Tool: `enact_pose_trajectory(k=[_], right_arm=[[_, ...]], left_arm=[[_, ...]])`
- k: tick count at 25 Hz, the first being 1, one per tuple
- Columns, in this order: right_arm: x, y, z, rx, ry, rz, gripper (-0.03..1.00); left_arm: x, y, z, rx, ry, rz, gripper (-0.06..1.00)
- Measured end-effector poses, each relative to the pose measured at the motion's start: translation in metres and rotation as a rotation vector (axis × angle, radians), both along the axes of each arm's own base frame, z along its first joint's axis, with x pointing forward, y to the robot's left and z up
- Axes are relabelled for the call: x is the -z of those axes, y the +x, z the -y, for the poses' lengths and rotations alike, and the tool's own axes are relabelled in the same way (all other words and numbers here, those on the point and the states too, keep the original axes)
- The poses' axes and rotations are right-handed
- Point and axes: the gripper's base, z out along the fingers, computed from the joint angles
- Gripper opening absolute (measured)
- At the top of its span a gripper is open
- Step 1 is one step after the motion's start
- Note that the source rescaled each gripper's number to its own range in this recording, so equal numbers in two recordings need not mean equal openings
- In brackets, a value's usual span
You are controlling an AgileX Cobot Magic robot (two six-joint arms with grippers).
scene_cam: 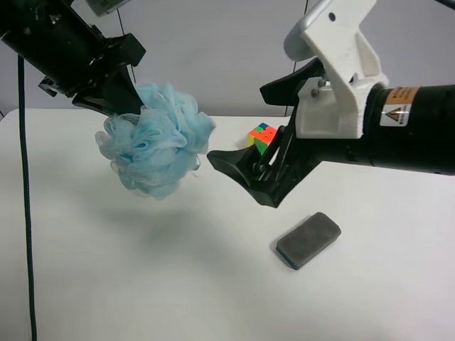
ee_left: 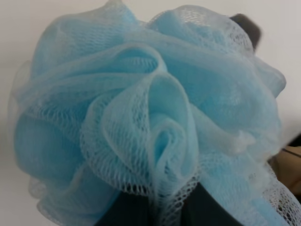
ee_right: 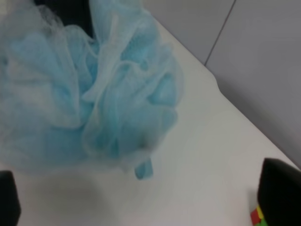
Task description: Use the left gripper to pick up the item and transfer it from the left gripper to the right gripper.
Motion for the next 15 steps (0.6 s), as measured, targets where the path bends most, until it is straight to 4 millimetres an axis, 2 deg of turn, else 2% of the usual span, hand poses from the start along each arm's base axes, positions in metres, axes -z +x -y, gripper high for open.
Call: enact_pose_trajectory(k=[6, 12, 15], right_arm=[[-0.001, 0.016, -0.018, 0.001, -0.008, -0.006, 1.00], [0.006, 0.027, -0.033, -0.008, -0.033, -0.028, 0.99], [0.009, 0.025, -0.040, -0.026, -0.038, -0.030, 0.91]], left_arm=[[-0.006, -0.003, 0.009, 0.045, -0.117, -0.015, 0.00], [-0.008, -0.004, 0.011, 0.055, -0.147, -0.019, 0.00], [-0.008, -0.005, 0.012, 0.057, -0.153, -0.026, 0.00]])
